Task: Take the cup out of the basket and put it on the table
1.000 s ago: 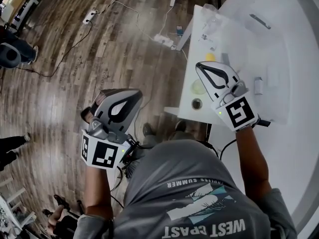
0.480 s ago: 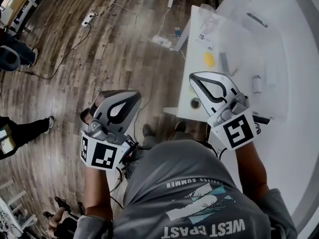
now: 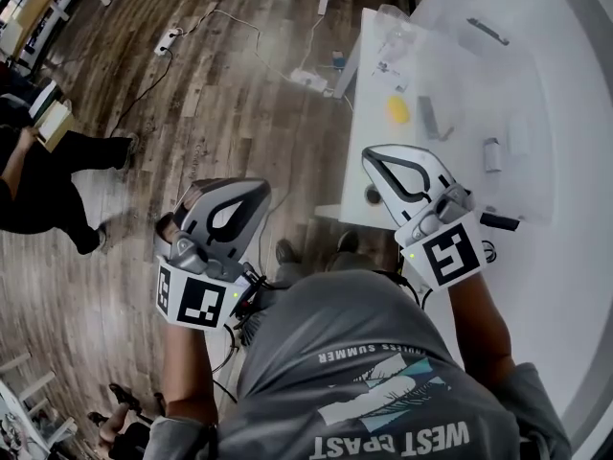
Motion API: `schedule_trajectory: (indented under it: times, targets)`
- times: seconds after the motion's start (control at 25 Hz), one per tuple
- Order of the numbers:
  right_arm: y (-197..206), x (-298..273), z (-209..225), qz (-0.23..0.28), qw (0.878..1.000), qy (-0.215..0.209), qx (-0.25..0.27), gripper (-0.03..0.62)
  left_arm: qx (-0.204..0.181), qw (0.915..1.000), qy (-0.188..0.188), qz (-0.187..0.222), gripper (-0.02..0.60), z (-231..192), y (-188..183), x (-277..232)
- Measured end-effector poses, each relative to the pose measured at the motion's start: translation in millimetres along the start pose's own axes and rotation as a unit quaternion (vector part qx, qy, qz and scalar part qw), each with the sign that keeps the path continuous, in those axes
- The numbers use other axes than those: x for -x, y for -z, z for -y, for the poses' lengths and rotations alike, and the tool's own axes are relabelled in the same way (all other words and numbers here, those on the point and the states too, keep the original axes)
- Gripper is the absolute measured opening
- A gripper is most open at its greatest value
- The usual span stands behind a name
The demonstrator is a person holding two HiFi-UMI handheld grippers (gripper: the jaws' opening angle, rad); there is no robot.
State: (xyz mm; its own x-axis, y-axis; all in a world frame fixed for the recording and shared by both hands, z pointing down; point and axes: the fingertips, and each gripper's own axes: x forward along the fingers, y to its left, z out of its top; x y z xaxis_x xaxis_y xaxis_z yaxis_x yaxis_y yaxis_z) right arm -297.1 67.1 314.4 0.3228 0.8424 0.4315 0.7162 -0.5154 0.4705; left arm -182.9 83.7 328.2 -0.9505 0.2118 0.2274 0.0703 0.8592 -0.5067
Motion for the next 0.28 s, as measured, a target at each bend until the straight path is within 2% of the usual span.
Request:
schedule_trajectory:
  times: [0.28]
  targets:
    - [5.4, 7.1, -6.6, -0.002, 1.0, 0.004, -0.004, 0.01, -0.003, 1.0, 0.004, 0.001, 0.026, 8.9, -3.8, -1.0]
